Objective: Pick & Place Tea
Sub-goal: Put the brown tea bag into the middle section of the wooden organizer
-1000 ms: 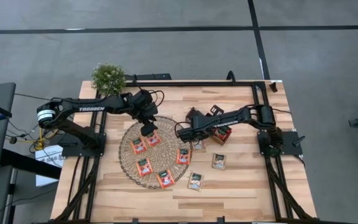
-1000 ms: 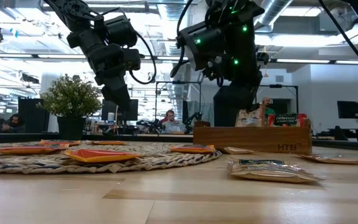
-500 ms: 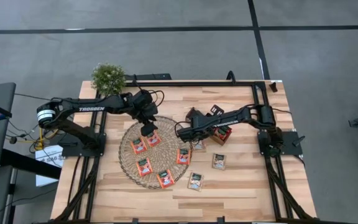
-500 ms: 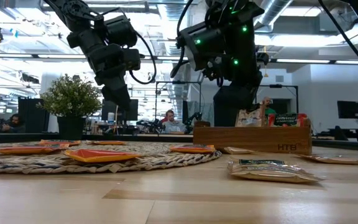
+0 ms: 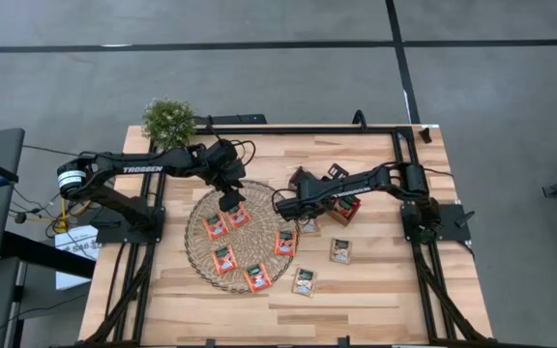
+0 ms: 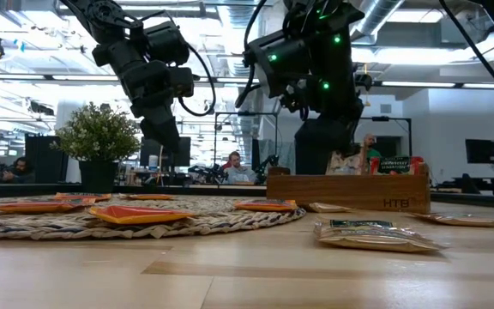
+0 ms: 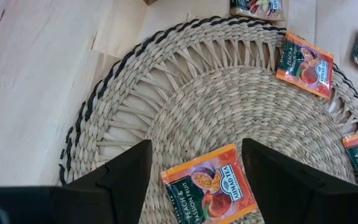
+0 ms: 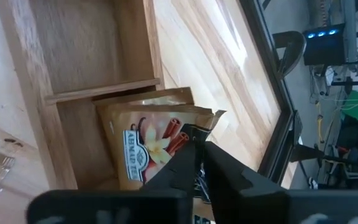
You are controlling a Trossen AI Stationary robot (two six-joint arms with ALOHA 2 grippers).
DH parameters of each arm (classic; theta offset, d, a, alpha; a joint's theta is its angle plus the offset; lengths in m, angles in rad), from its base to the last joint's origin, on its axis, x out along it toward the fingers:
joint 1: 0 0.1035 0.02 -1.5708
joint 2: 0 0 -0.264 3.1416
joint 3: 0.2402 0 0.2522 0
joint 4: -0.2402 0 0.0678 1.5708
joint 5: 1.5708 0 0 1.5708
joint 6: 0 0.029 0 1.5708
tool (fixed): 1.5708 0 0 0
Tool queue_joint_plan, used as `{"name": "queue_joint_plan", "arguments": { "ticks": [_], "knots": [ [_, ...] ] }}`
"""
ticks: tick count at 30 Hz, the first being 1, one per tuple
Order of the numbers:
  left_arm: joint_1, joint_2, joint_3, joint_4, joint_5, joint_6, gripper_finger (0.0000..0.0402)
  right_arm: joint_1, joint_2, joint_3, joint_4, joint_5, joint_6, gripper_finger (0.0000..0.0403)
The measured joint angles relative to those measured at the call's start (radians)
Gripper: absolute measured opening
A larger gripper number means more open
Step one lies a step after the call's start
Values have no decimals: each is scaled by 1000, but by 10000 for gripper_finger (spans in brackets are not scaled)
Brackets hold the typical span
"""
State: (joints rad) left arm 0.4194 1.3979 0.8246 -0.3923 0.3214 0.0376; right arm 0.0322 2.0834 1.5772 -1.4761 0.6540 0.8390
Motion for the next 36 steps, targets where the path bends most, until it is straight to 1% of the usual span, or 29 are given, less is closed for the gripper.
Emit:
{"name": "queue_joint_plan", "arguments": {
  "ticks": [7,11,15,21,25,29,33,36],
  "knots": [
    [0,0,0,0,0,8,241,0,0,0,0,1,-7,91],
    [0,0,0,-3,0,19,241,0,0,0,-1,3,-8,116],
    [0,0,0,-3,0,19,241,0,0,0,-20,13,-8,132],
    [0,0,0,-3,0,18,241,8,-3,22,-93,25,20,137],
    [0,0,0,-3,0,-3,241,42,-19,60,-94,-35,-75,131],
    [0,0,0,-3,0,-32,241,104,-46,81,-91,-53,-101,123],
    [0,0,0,-2,0,-71,241,193,-114,85,-95,-58,-143,117],
    [0,0,0,-2,0,-102,241,274,-172,84,-93,-96,-195,118]
  ]
}}
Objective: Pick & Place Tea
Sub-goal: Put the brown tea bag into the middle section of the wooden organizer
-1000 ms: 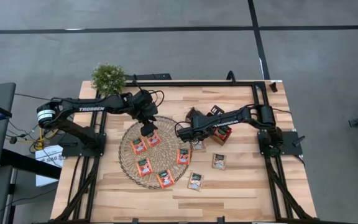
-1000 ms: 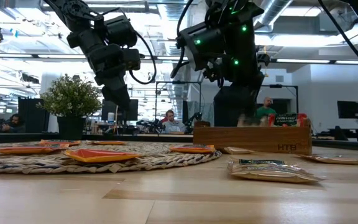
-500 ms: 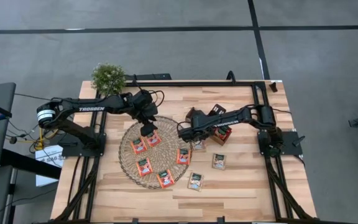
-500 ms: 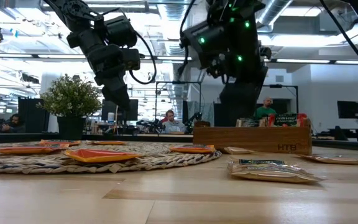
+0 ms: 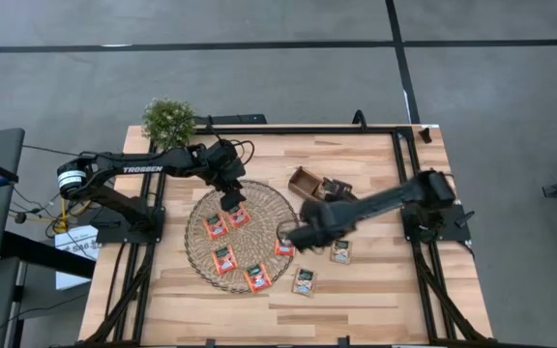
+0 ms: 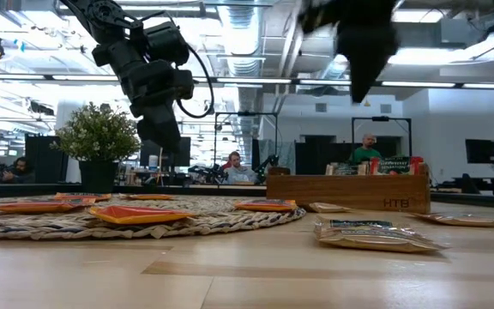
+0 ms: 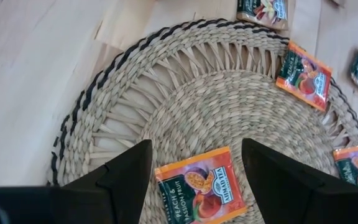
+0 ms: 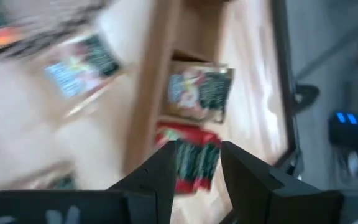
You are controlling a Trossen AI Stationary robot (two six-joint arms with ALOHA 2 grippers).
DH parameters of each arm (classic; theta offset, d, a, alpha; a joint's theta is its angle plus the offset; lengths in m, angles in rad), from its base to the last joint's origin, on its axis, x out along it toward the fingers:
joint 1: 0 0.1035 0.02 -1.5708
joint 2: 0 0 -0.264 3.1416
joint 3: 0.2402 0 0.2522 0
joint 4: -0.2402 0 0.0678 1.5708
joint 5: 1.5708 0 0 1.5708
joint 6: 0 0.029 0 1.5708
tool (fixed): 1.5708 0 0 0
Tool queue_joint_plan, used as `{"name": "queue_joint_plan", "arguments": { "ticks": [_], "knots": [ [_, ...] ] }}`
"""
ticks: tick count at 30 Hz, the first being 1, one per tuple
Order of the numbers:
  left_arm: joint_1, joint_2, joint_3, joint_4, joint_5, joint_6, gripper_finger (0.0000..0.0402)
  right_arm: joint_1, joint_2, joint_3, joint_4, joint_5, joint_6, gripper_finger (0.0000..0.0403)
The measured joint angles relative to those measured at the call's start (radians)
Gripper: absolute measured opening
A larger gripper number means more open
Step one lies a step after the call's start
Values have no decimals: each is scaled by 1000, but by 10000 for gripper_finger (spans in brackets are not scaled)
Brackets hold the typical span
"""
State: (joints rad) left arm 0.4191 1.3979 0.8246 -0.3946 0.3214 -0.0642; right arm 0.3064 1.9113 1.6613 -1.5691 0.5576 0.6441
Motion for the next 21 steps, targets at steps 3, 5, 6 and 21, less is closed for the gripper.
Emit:
{"name": "queue_joint_plan", "arguments": {
  "ticks": [3,5,6,21],
  "knots": [
    [-1,0,0,1,0,-30,241,84,-56,-14,3,-50,-10,118],
    [-1,0,0,3,0,-48,241,138,-95,-43,14,-111,-11,118],
    [-1,0,0,3,0,-56,241,164,-118,-65,19,-147,2,118],
    [-50,0,0,8,0,-136,241,333,-402,-535,448,-313,324,119]
  ]
}}
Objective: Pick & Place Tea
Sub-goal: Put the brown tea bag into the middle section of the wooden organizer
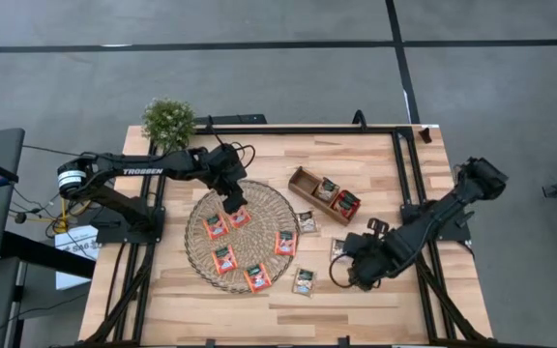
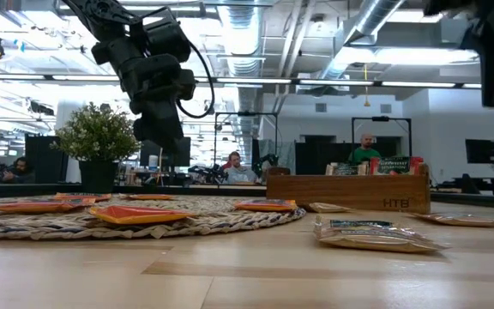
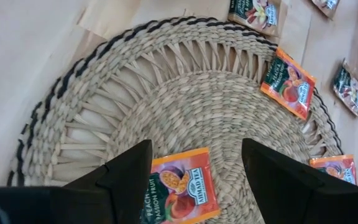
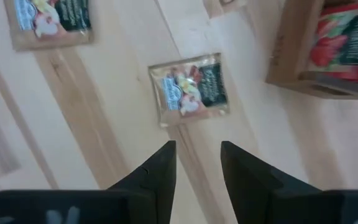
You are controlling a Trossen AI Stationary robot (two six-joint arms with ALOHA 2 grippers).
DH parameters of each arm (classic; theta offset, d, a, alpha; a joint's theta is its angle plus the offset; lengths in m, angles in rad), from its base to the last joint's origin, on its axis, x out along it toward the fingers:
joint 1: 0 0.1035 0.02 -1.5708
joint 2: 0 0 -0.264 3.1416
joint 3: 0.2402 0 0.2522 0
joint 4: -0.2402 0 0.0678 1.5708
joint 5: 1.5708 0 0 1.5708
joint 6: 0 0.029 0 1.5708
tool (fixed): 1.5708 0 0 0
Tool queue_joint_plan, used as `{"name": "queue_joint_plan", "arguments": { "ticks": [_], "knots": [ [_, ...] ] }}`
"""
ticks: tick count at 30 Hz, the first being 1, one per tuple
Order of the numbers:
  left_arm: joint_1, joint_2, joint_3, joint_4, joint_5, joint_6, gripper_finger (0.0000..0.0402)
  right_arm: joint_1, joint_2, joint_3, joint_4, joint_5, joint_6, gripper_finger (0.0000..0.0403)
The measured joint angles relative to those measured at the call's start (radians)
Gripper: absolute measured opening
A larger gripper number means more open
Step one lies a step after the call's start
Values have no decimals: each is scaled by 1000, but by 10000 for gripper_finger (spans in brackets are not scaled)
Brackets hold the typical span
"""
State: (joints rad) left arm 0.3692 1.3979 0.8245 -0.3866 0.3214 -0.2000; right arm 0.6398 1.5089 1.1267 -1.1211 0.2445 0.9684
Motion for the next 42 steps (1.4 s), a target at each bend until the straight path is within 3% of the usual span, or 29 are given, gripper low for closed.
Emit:
{"name": "queue_joint_plan", "arguments": {
  "ticks": [19,28,42],
  "knots": [
    [-11,0,0,0,0,5,241,-206,-40,-314,383,-126,-33,119],
    [-11,0,0,0,0,8,241,-258,-36,-367,469,-151,-33,119],
    [-11,0,0,6,0,11,241,-270,48,-368,452,-128,50,119]
  ]
}}
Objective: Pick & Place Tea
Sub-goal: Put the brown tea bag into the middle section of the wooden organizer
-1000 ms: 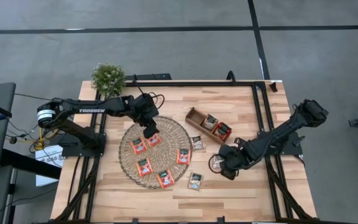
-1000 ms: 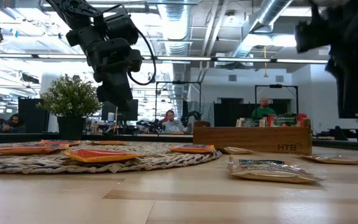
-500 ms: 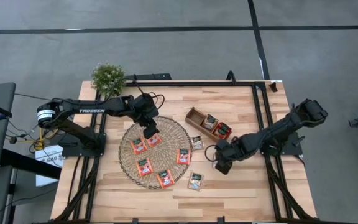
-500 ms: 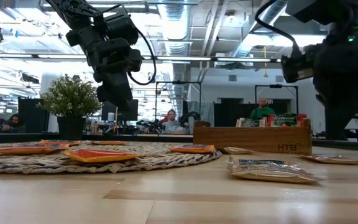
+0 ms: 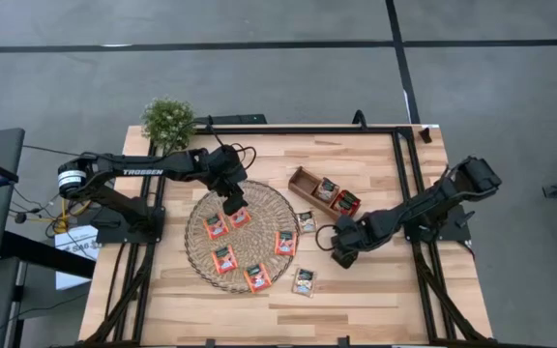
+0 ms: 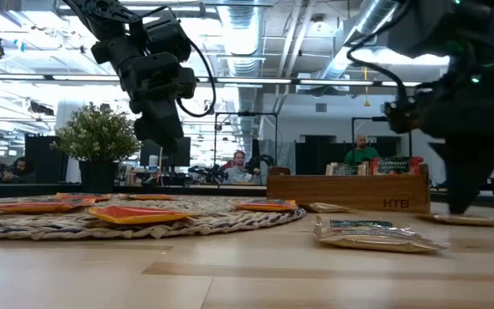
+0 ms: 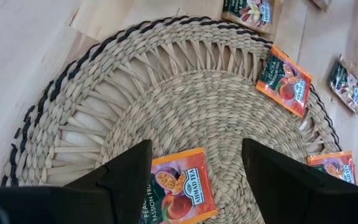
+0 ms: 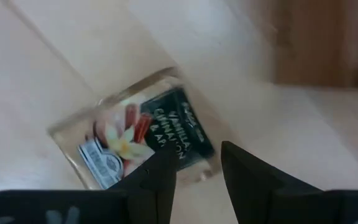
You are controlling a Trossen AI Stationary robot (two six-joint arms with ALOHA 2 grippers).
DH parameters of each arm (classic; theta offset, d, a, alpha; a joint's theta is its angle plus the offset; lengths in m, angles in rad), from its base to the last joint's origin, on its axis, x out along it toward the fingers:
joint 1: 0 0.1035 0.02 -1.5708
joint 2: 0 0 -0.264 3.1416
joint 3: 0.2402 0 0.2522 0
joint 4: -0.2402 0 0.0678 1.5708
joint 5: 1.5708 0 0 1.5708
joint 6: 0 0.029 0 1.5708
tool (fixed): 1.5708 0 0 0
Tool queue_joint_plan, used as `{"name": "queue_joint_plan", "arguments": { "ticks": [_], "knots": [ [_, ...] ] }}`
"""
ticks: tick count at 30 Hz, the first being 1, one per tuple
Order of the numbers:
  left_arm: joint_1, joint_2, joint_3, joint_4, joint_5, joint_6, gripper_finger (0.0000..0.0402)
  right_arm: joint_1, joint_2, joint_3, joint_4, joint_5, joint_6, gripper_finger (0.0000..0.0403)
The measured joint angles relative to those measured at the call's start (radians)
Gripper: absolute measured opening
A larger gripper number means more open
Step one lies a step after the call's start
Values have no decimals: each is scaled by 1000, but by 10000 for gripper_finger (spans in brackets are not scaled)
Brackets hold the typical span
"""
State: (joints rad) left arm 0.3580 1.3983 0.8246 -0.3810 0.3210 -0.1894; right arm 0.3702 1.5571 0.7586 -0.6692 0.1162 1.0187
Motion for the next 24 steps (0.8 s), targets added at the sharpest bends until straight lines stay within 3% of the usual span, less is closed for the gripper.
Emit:
{"name": "queue_joint_plan", "arguments": {
  "ticks": [6,13,24],
  "knots": [
    [0,0,0,-4,0,-7,241,10,73,14,49,-9,10,119],
    [0,0,0,-13,0,-8,241,24,69,12,32,-4,65,113],
    [0,0,0,-13,0,-10,241,82,71,12,5,-16,142,46]
  ]
}}
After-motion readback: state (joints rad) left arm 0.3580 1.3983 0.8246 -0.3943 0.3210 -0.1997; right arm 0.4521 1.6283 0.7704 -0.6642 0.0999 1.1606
